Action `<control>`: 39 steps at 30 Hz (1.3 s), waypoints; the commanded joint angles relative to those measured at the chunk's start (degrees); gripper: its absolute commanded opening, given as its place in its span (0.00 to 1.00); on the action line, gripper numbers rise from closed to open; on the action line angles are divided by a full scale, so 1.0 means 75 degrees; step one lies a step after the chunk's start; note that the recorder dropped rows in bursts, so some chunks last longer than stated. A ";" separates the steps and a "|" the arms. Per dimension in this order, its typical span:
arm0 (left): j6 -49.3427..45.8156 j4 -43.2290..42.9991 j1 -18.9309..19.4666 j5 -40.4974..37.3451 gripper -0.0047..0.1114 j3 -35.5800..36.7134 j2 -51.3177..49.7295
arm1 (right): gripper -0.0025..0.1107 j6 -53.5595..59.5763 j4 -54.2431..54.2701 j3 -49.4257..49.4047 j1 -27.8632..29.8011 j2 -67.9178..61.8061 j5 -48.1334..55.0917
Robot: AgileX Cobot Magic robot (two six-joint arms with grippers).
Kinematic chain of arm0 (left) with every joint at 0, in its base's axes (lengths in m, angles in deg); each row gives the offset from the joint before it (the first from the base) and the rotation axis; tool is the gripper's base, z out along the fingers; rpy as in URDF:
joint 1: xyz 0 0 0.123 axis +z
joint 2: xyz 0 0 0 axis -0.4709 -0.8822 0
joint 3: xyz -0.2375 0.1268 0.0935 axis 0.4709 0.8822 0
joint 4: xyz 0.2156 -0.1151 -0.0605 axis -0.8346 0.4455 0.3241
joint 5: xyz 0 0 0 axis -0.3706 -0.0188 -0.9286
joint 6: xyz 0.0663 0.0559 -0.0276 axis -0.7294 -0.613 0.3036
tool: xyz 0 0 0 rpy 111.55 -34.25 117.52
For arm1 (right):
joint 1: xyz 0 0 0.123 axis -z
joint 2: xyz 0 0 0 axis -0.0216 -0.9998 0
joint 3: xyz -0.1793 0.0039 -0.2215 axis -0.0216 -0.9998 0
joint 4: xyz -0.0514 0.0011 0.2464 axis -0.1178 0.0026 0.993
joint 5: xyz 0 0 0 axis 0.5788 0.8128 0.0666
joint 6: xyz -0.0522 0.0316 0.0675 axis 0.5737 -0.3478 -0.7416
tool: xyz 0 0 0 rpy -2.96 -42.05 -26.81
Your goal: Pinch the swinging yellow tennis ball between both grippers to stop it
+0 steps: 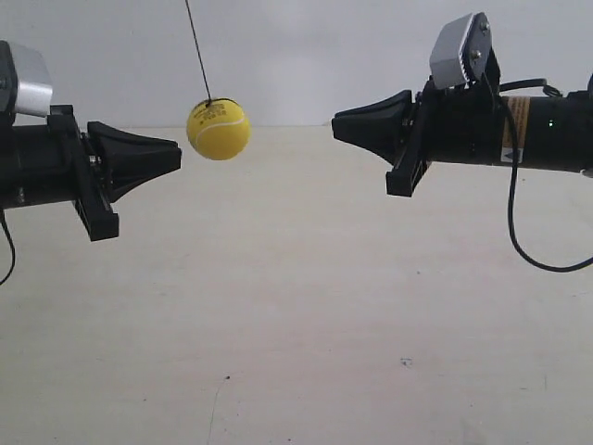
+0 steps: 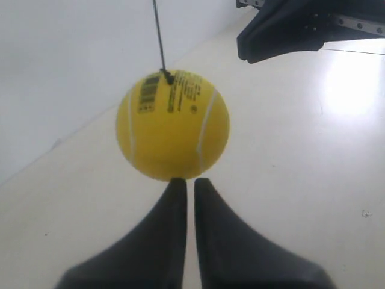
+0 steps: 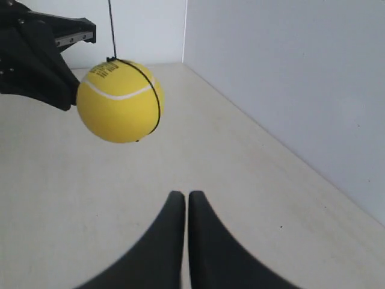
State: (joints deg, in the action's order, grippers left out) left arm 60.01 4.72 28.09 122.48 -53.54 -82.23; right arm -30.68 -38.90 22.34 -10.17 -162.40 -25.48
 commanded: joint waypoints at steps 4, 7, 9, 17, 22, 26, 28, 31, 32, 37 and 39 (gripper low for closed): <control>-0.0062 0.0024 0.0007 0.0197 0.08 -0.0043 -0.0002 | 0.02 0.0028 0.0189 0.0037 0.0053 0.0014 -0.0113; -0.0062 0.0024 0.0007 0.0268 0.08 -0.0043 -0.0002 | 0.02 0.0047 0.0258 0.0037 0.0053 0.0014 -0.0113; -0.0082 0.0024 0.0007 0.0267 0.08 -0.0043 -0.0002 | 0.02 0.0123 0.0352 0.0078 0.0053 0.0014 -0.0093; -0.0369 0.0009 0.0007 0.0186 0.08 -0.0043 0.0021 | 0.02 -0.0654 0.0072 0.1017 0.0053 -0.0811 -0.0244; -0.0300 -0.0069 0.0007 -0.0463 0.08 -0.0043 0.0312 | 0.02 -0.0741 -0.0197 0.1170 0.0038 -0.1183 -0.0576; -0.0225 -0.0069 0.0007 -0.0968 0.08 -0.0043 0.0549 | 0.02 -0.0811 -0.0212 0.1221 -0.0074 -0.1205 -0.0752; -0.0171 -0.0069 0.0007 -0.1141 0.08 -0.0043 0.0626 | 0.02 -0.0746 -0.0216 0.1246 -0.0309 -0.1205 -0.0719; -0.0136 -0.0069 0.0007 -0.1343 0.08 -0.0043 0.0659 | 0.02 -0.0543 -0.0063 0.1246 -0.0599 -0.1205 -0.0553; -0.0136 -0.0069 0.0007 -0.1395 0.08 -0.0043 0.0659 | 0.02 -0.0489 -0.0048 0.1246 -0.0682 -0.1205 -0.0473; -0.0100 -0.0014 0.0007 -0.1249 0.08 -0.0043 0.0659 | 0.02 -0.0395 -0.0048 0.1260 -0.1012 -0.1205 -0.0231; -0.0100 -0.0014 0.0007 -0.1096 0.08 -0.0043 0.0659 | 0.02 -0.0395 -0.0048 0.1260 -0.1012 -0.1205 -0.0231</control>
State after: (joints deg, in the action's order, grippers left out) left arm 58.55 4.24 28.09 112.56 -53.66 -77.65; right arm -34.31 -39.92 31.45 -17.79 -171.37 -27.62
